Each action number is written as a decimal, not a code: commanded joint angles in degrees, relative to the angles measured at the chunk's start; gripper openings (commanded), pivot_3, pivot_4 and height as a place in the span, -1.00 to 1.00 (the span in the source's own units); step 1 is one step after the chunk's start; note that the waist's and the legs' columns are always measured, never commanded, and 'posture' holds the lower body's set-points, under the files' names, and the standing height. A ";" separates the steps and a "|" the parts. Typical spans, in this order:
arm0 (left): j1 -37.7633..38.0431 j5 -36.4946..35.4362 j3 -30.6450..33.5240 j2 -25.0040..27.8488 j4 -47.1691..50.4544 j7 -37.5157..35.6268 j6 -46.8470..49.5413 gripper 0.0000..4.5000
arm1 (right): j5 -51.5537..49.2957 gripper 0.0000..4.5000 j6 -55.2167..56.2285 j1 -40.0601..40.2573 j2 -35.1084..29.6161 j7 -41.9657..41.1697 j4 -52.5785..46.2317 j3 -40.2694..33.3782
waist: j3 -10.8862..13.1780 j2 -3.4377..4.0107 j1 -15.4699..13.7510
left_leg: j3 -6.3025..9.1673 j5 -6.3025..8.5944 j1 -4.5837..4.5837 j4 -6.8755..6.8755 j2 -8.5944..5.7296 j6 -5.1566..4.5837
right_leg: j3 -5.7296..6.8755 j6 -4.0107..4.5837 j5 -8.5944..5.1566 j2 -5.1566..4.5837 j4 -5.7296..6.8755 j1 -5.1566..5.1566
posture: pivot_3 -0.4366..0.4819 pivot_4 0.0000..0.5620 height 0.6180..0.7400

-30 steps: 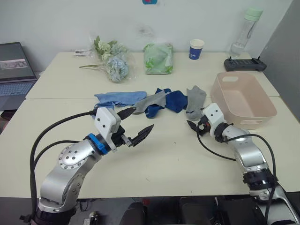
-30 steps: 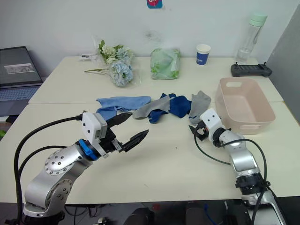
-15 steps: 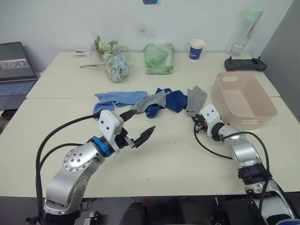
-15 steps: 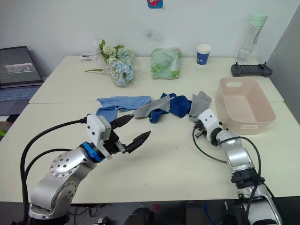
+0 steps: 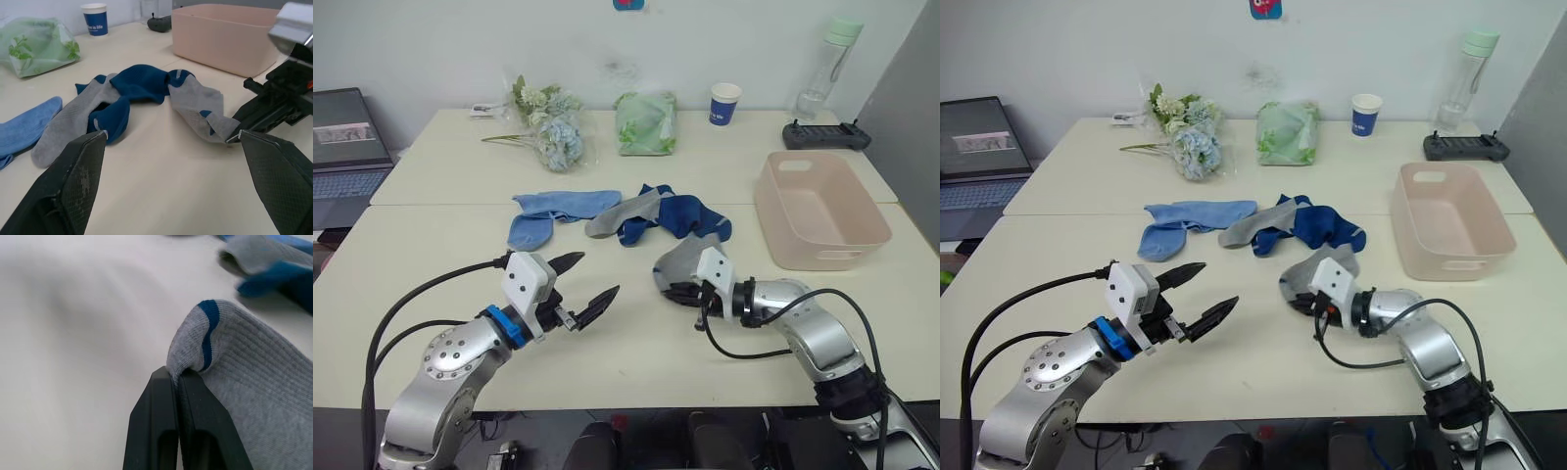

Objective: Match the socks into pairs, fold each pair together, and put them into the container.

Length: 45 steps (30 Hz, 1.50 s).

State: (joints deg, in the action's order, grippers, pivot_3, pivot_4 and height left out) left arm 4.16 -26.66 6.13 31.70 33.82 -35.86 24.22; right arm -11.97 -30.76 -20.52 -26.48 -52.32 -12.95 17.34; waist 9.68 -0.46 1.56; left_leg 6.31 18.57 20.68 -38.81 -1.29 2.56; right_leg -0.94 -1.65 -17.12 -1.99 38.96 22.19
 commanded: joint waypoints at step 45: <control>-3.80 9.36 -12.69 -11.13 -15.29 3.79 -1.95 -1.00 | 2.29 -0.56 3.51 -14.05 1.25 7.18 29.34 -10.63 | 0.01 0.00 -0.01 | -0.08 -0.14 0.08 0.01 0.00 0.07 | -0.01 0.01 0.11 -0.03 -0.04 0.08 | -0.05 -0.47 1.00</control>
State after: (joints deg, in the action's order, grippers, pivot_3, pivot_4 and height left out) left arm 0.98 -15.93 -7.10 20.90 17.28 -31.32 23.17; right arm -8.68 -26.80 -34.77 -24.63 -45.07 18.78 8.24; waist 9.68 -0.46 1.54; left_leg 6.22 18.43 20.76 -38.80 -1.30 2.63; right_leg -0.96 -1.64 -17.02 -2.03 38.92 22.28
